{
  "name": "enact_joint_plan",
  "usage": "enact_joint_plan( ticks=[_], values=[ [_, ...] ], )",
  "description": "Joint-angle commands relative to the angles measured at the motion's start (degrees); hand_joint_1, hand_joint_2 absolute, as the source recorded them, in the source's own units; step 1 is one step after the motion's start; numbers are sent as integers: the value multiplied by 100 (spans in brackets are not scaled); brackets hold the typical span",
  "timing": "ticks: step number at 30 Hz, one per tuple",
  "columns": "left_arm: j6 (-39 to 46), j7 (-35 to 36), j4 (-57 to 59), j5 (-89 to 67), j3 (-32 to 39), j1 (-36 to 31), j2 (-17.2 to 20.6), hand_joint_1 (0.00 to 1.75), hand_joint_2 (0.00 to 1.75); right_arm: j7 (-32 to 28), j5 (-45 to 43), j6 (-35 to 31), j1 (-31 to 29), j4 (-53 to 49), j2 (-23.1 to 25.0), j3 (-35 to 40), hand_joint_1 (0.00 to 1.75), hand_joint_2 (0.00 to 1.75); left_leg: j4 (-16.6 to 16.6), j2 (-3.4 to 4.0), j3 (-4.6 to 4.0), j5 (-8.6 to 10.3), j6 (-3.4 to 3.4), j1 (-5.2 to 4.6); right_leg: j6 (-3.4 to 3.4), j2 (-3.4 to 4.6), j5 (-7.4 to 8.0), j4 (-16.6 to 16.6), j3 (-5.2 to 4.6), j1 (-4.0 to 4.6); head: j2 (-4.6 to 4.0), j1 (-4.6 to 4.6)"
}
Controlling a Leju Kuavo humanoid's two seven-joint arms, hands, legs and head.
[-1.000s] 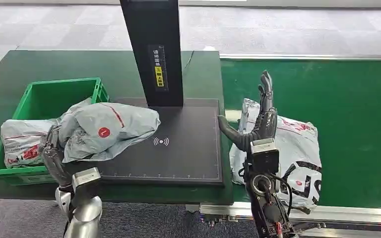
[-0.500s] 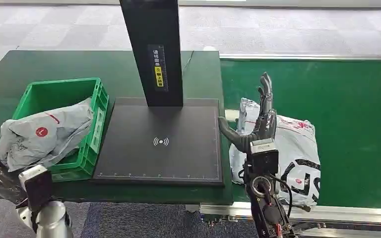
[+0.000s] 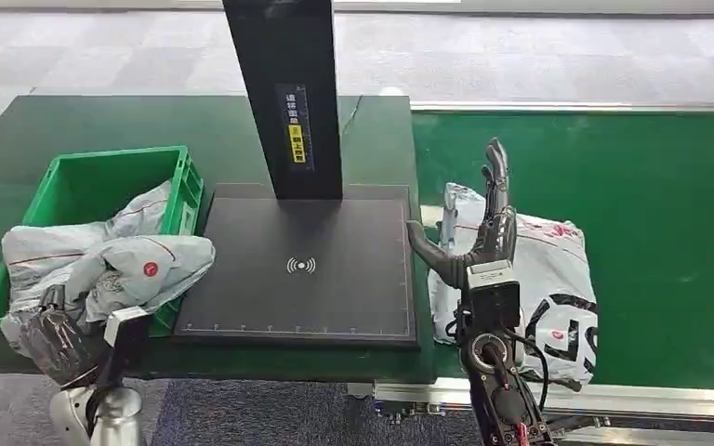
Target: Moved the parcel from conveyor to table for the left to box.
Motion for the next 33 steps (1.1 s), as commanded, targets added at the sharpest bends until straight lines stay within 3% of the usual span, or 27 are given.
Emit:
enact_joint_plan(
  ticks=[1,12,13,14,15,16,23,33],
  values=[
    [431,-2,1604,-819,219,-534,21,157,175,-20,36,125,-70,71,-49,-24,0,175,-13,-22,7,11,3,-2,-1,-22,4,-14,16,-1,0,0],
    [431,-2,1635,-896,239,-546,5,157,175,-19,43,134,-78,79,-39,-34,0,175,-5,-17,32,10,4,-5,-1,-22,4,-4,41,-5,0,0],
    [431,61,1674,-1132,299,-561,16,138,175,-17,58,152,-88,91,-28,-50,0,175,-4,-18,35,10,4,-6,-1,-24,1,-1,45,-6,0,0],
    [431,145,1718,-1302,359,-595,-16,79,175,-15,78,174,-97,98,-21,-64,0,175,-9,-19,30,17,5,-4,-2,-24,8,-8,41,-4,0,0],
    [431,126,1624,-1449,448,-602,-57,7,175,-11,98,199,-108,107,-18,-84,0,175,-6,-21,33,17,5,-5,-1,-25,4,-3,43,-6,0,0],
    [431,113,1583,-1519,471,-600,-57,0,175,-10,104,213,-116,116,-13,-97,0,175,-4,-24,33,17,5,-5,-1,-27,3,-3,45,-5,0,0],
    [431,-2,1565,-1583,-398,-498,-6,0,175,-15,106,332,-223,314,-38,-103,0,175,-6,-34,27,28,6,-4,0,-35,11,-7,44,-4,0,0],
    [431,-2,-944,848,-2814,481,92,0,175,-123,-24,285,209,26,-245,-128,0,175,5,-39,9,17,8,5,-2,-39,7,-9,29,5,0,-2]
  ],
)
